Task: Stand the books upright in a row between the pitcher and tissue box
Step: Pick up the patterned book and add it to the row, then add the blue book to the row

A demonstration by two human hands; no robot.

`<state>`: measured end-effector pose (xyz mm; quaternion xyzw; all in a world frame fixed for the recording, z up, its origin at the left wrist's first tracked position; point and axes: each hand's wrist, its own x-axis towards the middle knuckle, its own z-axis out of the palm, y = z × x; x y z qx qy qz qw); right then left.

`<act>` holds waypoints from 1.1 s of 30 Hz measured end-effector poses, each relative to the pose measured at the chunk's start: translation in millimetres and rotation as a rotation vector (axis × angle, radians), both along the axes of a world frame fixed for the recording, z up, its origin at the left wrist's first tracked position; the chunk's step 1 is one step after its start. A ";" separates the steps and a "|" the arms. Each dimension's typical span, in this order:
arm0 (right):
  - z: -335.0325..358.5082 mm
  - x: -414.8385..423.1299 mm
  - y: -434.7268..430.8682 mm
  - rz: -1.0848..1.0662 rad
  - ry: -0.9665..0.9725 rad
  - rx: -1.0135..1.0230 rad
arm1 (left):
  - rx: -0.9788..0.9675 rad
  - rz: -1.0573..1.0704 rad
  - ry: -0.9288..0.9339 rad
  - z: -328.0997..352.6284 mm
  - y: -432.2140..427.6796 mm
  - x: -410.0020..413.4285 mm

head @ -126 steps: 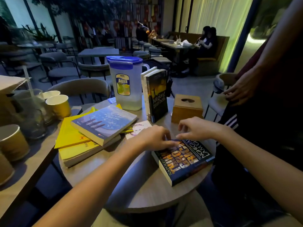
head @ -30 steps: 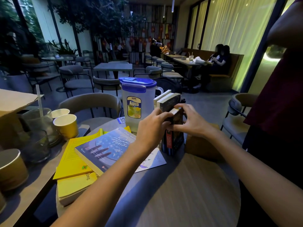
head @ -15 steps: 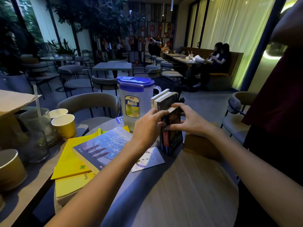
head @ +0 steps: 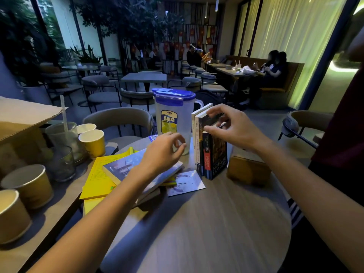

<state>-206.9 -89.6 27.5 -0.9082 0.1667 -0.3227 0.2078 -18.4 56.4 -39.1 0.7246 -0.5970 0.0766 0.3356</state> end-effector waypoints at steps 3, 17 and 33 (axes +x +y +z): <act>-1.8 20.8 30.7 0.107 0.075 -0.016 | 0.065 0.102 0.011 -3.4 20.4 24.4; -101.6 129.8 64.4 0.034 0.559 0.133 | 0.535 0.360 -0.080 -32.2 81.1 79.5; -106.8 142.2 46.4 -0.117 0.495 0.306 | 0.507 0.430 0.155 -19.4 81.2 78.6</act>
